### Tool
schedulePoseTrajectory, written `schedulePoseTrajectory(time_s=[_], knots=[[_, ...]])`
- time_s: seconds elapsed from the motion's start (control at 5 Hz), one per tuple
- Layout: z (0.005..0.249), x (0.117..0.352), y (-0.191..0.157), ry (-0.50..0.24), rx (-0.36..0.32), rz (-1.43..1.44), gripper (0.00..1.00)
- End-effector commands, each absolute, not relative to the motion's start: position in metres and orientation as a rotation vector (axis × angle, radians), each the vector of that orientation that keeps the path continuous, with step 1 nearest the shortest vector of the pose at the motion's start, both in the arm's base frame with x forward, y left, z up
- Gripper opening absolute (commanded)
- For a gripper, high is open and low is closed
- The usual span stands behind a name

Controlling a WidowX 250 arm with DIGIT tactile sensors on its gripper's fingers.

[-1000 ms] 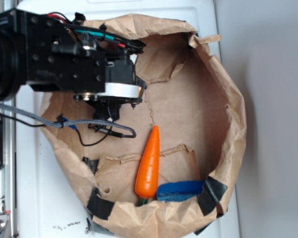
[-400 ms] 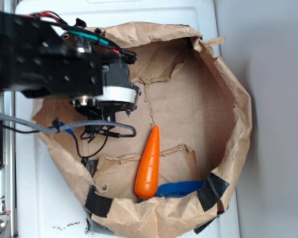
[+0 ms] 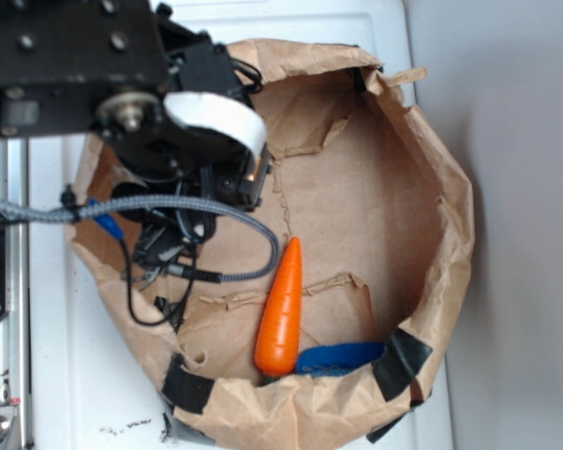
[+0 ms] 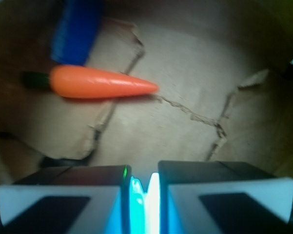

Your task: Grab the white paper.

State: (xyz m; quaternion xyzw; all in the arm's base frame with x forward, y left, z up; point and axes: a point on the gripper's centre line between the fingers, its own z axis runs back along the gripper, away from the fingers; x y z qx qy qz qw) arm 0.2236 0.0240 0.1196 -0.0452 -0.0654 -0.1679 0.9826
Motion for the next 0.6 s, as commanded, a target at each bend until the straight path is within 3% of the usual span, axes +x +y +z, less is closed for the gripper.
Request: schedulePoseTrajectory(time_s=[0.0,0.2,0.4], knots=[[0.1455,0.2302,0.0202,-0.214,-0.093,-0.330,0.00],[0.1432,0.2290,0.0171,-0.231,-0.089,-0.322,0.00],[0.1432,0.2290,0.0171,-0.231,-0.089,-0.322,1.00]])
